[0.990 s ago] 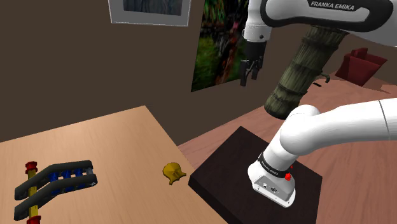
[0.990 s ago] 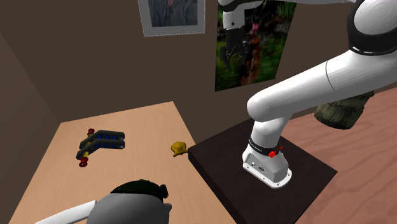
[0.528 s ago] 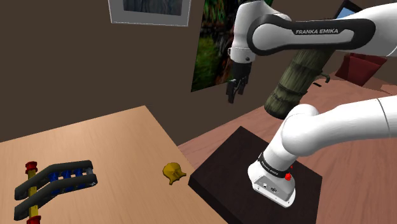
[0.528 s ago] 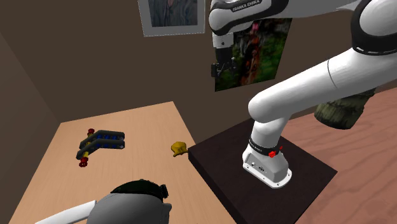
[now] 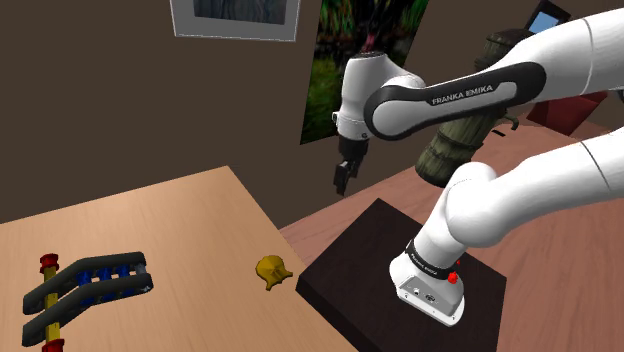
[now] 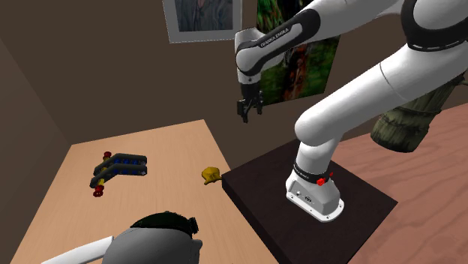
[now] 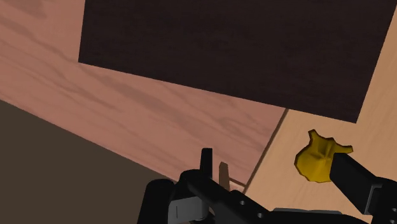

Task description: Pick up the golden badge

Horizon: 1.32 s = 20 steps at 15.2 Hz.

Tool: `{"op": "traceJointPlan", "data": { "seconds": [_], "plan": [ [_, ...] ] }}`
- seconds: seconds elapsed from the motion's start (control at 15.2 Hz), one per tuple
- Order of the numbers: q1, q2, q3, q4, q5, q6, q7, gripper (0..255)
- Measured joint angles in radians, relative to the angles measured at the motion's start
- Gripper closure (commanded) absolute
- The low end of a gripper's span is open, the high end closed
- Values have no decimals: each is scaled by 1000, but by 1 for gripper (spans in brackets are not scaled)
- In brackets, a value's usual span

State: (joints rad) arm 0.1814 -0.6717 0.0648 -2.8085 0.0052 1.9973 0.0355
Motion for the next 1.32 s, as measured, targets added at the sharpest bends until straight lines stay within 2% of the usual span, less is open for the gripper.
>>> {"op": "traceJointPlan", "data": {
  "seconds": [0.4, 0.86, 1.06, 1.19, 1.32],
  "plan": [
    [70, 180, 54, -76, 31, 281, -7, 0],
    [126, 489, 137, -67, 17, 614, 24, 0],
    [132, 639, 171, -45, -55, 752, 81, 0],
    [143, 735, 173, -11, -143, 819, 145, 0],
    [184, 833, 143, 24, -257, 885, 235, 0]
  ]
}}
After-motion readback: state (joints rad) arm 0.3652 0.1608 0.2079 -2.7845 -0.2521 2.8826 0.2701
